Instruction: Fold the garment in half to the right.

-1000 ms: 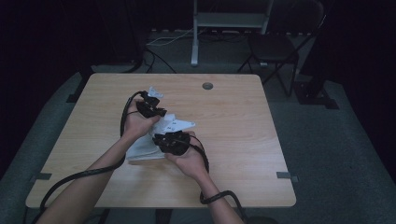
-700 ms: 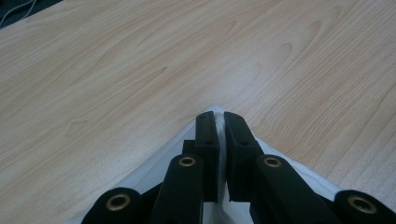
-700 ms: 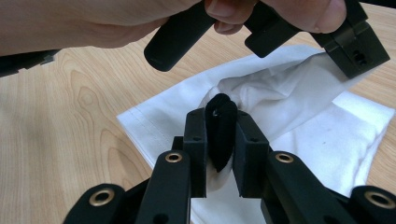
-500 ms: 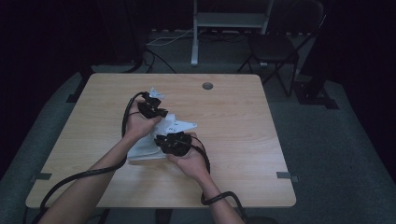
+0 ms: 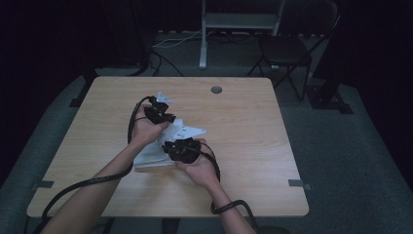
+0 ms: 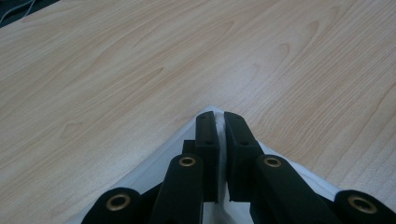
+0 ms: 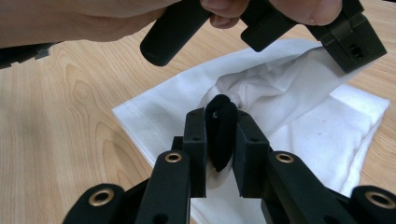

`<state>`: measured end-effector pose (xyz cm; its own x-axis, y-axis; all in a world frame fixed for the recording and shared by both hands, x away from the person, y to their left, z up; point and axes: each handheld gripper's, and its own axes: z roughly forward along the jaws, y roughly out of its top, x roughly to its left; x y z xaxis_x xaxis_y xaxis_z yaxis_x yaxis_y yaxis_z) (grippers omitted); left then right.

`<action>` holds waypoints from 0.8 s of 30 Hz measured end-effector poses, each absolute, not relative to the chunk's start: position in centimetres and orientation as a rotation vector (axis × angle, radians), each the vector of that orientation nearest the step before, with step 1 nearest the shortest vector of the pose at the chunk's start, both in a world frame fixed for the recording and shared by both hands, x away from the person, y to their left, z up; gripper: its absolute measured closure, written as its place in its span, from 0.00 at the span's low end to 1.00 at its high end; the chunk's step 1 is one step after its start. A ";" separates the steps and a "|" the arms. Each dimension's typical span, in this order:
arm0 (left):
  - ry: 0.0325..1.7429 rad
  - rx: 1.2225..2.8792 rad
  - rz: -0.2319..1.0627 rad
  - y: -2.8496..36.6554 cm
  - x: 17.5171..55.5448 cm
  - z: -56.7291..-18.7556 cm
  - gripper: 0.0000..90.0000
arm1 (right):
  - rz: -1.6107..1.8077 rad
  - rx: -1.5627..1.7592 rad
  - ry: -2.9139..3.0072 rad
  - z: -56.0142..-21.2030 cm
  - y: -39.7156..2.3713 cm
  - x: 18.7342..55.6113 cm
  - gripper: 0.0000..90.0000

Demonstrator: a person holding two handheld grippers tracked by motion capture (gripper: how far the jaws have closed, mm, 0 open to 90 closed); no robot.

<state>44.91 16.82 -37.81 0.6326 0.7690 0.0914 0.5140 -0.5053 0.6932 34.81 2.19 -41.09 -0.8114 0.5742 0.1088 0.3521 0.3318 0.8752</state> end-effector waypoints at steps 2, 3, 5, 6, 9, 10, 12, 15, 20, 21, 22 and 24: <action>0.998 2.216 0.520 16.8 44.9 -37.9 0.95 | 1.476 0.841 2.373 -41.1 2.2 34.8 0.87; 0.996 2.220 0.520 16.8 44.9 -37.9 0.95 | 1.474 0.839 2.375 -41.2 2.1 34.8 0.86; 1.000 2.215 0.518 16.7 44.9 -38.0 0.95 | 1.473 0.843 2.376 -41.2 2.1 34.8 0.86; 0.999 2.215 0.517 16.7 44.9 -38.0 0.95 | 1.471 0.849 2.378 -41.2 2.0 34.8 0.86; 0.996 2.219 0.517 16.6 45.0 -38.0 0.95 | 1.465 0.847 2.378 -41.3 1.8 34.8 0.86; 0.996 2.219 0.517 16.6 45.0 -38.0 0.95 | 1.465 0.847 2.378 -41.3 1.8 34.8 0.86; 0.995 2.218 0.518 16.5 45.0 -38.1 0.95 | 1.465 0.849 2.377 -41.3 1.8 34.8 0.86; 0.994 2.217 0.519 16.4 45.0 -38.1 0.95 | 1.456 0.852 2.381 -41.3 1.6 34.8 0.86; 0.994 2.221 0.520 16.3 45.0 -38.2 0.95 | 1.452 0.861 2.382 -41.5 1.4 34.8 0.86; 0.994 2.218 0.520 16.3 45.0 -38.2 0.95 | 1.449 0.857 2.384 -41.5 1.4 34.8 0.86; 0.995 2.217 0.521 16.3 45.0 -38.2 0.95 | 1.447 0.859 2.385 -41.5 1.3 34.8 0.86; 0.997 2.216 0.522 16.2 45.0 -38.2 0.95 | 1.446 0.862 2.385 -41.5 1.2 34.8 0.86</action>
